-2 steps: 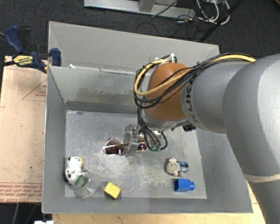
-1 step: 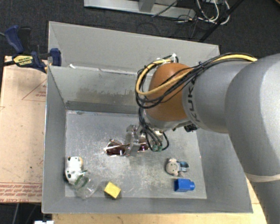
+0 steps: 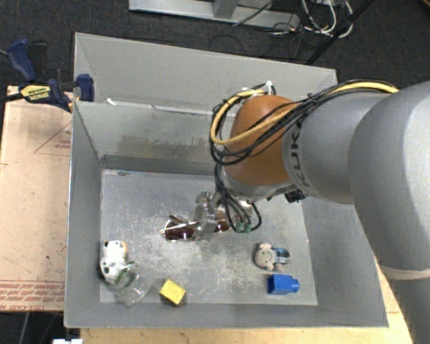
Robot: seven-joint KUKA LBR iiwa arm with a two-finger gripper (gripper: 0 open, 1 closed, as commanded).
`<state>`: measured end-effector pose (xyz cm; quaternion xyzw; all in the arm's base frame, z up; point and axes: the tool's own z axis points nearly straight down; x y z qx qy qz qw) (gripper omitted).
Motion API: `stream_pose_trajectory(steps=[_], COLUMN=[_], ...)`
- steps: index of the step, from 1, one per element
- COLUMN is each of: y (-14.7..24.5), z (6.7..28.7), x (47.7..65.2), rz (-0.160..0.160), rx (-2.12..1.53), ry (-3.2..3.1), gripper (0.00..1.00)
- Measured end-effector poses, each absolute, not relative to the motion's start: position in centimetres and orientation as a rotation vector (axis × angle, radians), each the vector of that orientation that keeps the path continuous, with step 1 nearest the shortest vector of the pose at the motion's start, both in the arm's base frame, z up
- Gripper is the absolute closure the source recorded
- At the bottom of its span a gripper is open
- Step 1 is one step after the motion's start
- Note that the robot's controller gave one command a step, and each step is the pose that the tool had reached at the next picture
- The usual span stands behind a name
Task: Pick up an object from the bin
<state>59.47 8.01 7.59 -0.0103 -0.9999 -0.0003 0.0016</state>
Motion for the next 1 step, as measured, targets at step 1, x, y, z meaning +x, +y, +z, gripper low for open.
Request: stream_pose_trajectory(steps=[1], y=[8.06], z=[9.58], x=[59.37], rz=[-0.001], rx=[-0.031], ry=[-3.135], gripper=[1.0])
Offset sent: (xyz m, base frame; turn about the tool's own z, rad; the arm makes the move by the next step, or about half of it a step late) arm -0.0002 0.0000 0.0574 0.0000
